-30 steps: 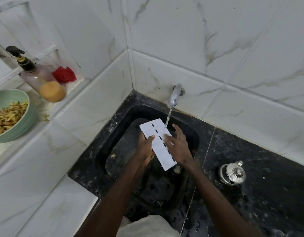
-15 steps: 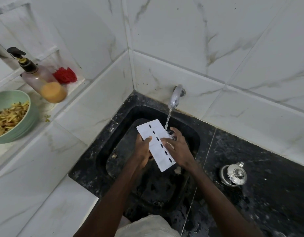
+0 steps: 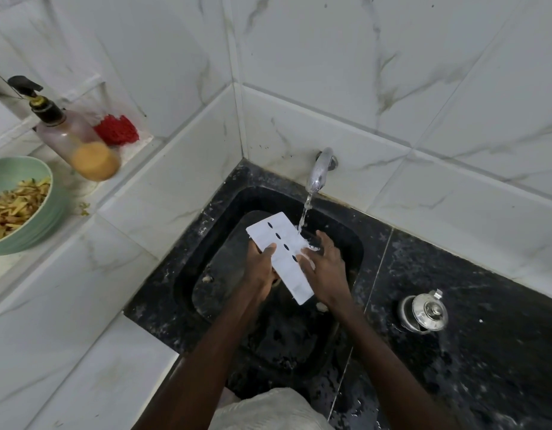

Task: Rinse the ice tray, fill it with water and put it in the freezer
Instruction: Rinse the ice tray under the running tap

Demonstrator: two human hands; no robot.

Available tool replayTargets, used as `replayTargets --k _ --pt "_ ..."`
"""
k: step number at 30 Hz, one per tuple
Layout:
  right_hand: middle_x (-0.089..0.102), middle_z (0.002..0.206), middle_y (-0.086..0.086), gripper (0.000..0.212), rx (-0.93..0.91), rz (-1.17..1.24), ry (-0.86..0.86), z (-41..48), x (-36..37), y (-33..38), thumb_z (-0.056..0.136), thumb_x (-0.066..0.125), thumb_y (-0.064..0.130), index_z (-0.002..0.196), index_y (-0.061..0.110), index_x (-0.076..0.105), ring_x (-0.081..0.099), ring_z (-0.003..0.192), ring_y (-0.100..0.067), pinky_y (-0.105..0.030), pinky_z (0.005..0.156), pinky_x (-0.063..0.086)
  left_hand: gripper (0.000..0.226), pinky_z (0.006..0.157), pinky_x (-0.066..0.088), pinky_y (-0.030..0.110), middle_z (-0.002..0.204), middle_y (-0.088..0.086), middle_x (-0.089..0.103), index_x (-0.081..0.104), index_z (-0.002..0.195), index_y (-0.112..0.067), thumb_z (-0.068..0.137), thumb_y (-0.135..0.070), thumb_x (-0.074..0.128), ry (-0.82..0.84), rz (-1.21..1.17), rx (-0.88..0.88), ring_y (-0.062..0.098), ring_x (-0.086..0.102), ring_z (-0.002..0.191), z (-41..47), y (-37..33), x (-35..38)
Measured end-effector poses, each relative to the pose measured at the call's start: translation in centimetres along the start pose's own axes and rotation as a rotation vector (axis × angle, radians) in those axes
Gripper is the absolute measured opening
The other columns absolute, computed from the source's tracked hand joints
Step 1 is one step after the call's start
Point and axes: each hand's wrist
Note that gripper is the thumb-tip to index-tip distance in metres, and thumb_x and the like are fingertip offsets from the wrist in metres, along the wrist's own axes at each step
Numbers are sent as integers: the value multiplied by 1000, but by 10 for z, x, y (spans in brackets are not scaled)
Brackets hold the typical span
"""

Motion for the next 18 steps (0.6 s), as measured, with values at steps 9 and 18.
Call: replayTargets --k 9,18 --pt "22 165 3 39 -15 54 21 -7 -5 2 103 44 59 117 38 74 27 148 -26 -58 117 25 46 84 62 52 132 13 69 48 145 -17 102 -4 58 -37 -15 -4 35 71 112 0 2 -9" --pt "22 166 2 44 13 192 6 -16 -8 7 99 44 65 120 39 72 27 149 -25 -57 118 27 43 83 63 46 134 16 67 47 144 -13 103 -2 55 -152 -48 31 33 70 113 7 -1 -11"
Point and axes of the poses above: each hand's wrist, its own z-axis towards the middle knuckle, its own x-axis out of the palm, y = z × x
